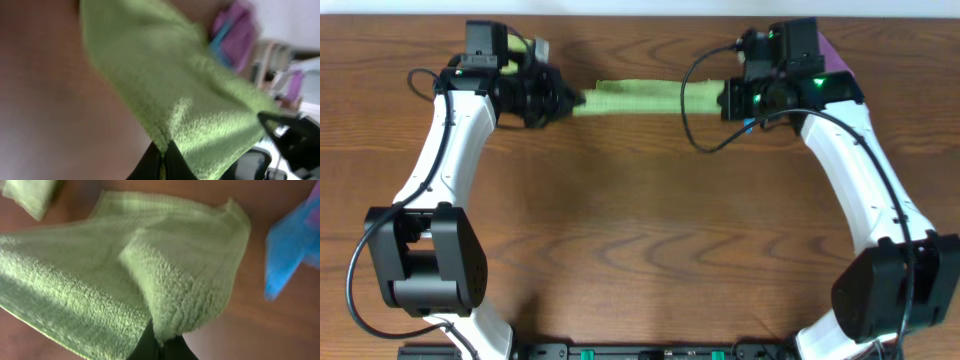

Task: Fold the cloth
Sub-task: 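Lift the cloth with both grippers, pull it back and lay it flat, then grasp the near edge and fold it forward over the far half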

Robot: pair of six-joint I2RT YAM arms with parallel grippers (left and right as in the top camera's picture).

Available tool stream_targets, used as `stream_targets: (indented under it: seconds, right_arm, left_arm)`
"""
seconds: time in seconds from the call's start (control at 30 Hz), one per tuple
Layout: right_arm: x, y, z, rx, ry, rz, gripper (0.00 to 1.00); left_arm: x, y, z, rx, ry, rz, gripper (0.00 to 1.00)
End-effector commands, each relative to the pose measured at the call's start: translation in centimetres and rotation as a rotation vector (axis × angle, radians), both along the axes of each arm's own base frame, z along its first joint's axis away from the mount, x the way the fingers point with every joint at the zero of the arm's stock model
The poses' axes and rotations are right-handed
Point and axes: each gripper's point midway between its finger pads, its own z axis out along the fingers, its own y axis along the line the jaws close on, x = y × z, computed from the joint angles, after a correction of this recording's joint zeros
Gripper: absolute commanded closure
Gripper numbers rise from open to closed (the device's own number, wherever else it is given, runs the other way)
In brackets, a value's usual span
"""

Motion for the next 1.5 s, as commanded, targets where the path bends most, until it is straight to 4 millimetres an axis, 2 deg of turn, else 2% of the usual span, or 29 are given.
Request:
stream_targets:
  seconds: [0.0,0.17,0.3,0.37,0.47,0.63,0.87,0.97,1.07,1.13,1.2,1.23,1.27,1.33,1.47]
  right_arm:
    - [-1.7,0.7,-0.6,-0.032,0.045,0.05,0.98]
    - [-4.3,1.7,-2.3,-0.057,0.13,0.098,0.98]
    - [-6.1,1.8,-4.2,-0.07,0.184,0.115,0.98]
    - [-7.6,1.5,-5.6,-0.075,0.224,0.118,0.98]
    - [-10.0,0.9,-7.5,-0.077,0.252,0.111,0.99]
    - [-13.0,0.0,-8.1,-0.064,0.229,0.088,0.98]
    - [-18.8,-1.4,-10.7,-0.059,0.323,0.045,0.99]
    - [-19.6,-1.3,-11.2,-0.039,0.332,0.041,0.98]
    - [-19.0,-1.1,-11.1,-0.031,0.306,0.036,0.98]
    - [-18.5,-1.0,-10.9,-0.023,0.286,0.03,0.99]
    - [-18.2,-0.8,-10.8,-0.011,0.275,0.031,0.99]
    - [-18.2,-0.6,-10.7,-0.003,0.275,0.034,0.99]
    - [-18.2,-0.5,-10.7,0.004,0.275,0.037,0.99]
    - [-18.2,-0.5,-10.6,0.009,0.279,0.031,0.99]
    - [-18.2,-0.3,-10.6,0.017,0.279,0.032,0.99]
  left_arm:
    - [-1.3,2.0,-1.3,0.129,-0.048,-0.106,0.94]
    - [-5.0,2.9,-3.0,0.212,0.065,-0.189,0.94]
    - [-6.7,3.0,-3.9,0.212,0.122,-0.222,0.94]
    - [-7.8,3.0,-4.6,0.208,0.159,-0.239,0.94]
    - [-10.3,2.9,-6.8,0.197,0.246,-0.259,0.94]
    - [-14.3,2.5,-10.0,0.152,0.372,-0.271,0.94]
    - [-18.8,1.5,-11.4,0.085,0.443,-0.281,0.94]
    - [-19.9,1.0,-11.2,0.059,0.423,-0.28,0.94]
    - [-20.9,0.6,-11.0,0.039,0.39,-0.277,0.94]
    - [-21.9,0.5,-11.6,0.041,0.394,-0.276,0.94]
    - [-22.7,0.2,-12.4,0.028,0.41,-0.268,0.82]
    - [-23.0,-0.2,-12.7,0.005,0.407,-0.266,0.69]
    - [-23.2,-0.6,-13.0,-0.019,0.407,-0.258,0.62]
    - [-23.5,-1.1,-13.4,-0.05,0.406,-0.246,0.58]
    - [-23.6,-1.7,-14.4,-0.054,0.404,-0.221,0.43]
